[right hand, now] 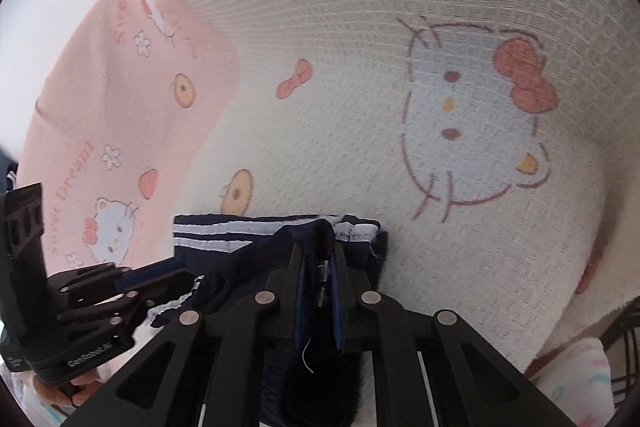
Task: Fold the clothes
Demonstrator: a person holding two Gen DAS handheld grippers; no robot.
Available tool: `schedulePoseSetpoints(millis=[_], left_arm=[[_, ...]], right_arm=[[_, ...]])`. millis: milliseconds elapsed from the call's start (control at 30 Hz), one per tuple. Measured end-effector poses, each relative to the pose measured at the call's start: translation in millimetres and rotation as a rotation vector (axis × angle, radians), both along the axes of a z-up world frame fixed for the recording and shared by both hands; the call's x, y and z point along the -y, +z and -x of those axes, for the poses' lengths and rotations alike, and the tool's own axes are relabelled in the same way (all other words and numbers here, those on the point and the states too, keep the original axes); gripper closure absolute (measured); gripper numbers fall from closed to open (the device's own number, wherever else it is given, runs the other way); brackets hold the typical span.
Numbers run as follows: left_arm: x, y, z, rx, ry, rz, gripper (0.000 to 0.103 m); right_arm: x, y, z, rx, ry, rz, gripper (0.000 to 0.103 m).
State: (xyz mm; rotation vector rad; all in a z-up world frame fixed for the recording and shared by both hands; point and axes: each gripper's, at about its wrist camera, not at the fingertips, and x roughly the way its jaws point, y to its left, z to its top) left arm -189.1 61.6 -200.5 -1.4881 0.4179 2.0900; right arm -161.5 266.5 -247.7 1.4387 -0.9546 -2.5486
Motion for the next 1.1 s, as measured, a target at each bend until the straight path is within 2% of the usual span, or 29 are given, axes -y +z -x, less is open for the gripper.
schedulePoseSetpoints(millis=[67,133,267,333,367,400,433,467,533,600,667,833,933,1100], left_arm=[[4.3,1.2,1.1,0.003,0.02,0.008,0.089],[13.8,-0.6,4.7,0.039,0.061,-0.003,0.089],[45.3,1.6,4.7,0.09,0.156,-0.072,0.089],[64.0,3.2,3.0,0.111,0.21,-0.109,0.088],[72.7,3.6,2.1,0.123,0.235,-0.128,0.084],[82.7,4.8,0.5,0.136,0.266,-0.153,0.081],[94.8,6.8,-1.8,0.153,0.303,-0.194,0.069],[104.8,7.6,-2.5,0.169,0.334,-0.237,0.052],[121.6,8.7,-5.4,0.197,0.385,-0.307,0.032],[135.3,10.2,-8.4,0.211,0.421,-0.357,0.032],[142.6,10.7,-9.3,0.198,0.45,-0.349,0.032],[151.2,7.4,-14.9,0.176,0.442,-0.342,0.032],[154.3,0.6,-17.6,0.18,0.441,-0.345,0.032],[159.3,-13.7,-20.2,0.189,0.447,-0.346,0.032]], right_arm=[[-2.7,-3.4,-0.5,0.017,-0.017,0.003,0.094],[-2.5,-5.7,-1.8,0.033,-0.022,-0.002,0.094],[-0.1,-4.6,-5.1,0.034,-0.018,-0.018,0.093],[2.8,-0.7,-6.6,0.026,-0.016,-0.033,0.086],[4.9,3.0,-8.0,0.019,-0.015,-0.038,0.073],[7.5,9.0,-10.4,0.002,-0.013,-0.037,0.054],[10.8,16.7,-13.5,-0.017,-0.016,-0.048,0.045],[15.1,25.9,-16.8,-0.032,-0.021,-0.081,0.034],[23.8,42.6,-20.4,-0.06,-0.007,-0.156,0.034],[33.8,57.9,-21.0,-0.078,0.034,-0.209,0.034],[46.5,71.6,-20.7,-0.09,0.091,-0.243,0.034],[89.9,99.3,-21.9,-0.147,0.269,-0.359,0.033],[113.6,103.4,-16.9,-0.15,0.349,-0.4,0.033],[137.0,95.1,-5.8,-0.137,0.423,-0.407,0.033]])
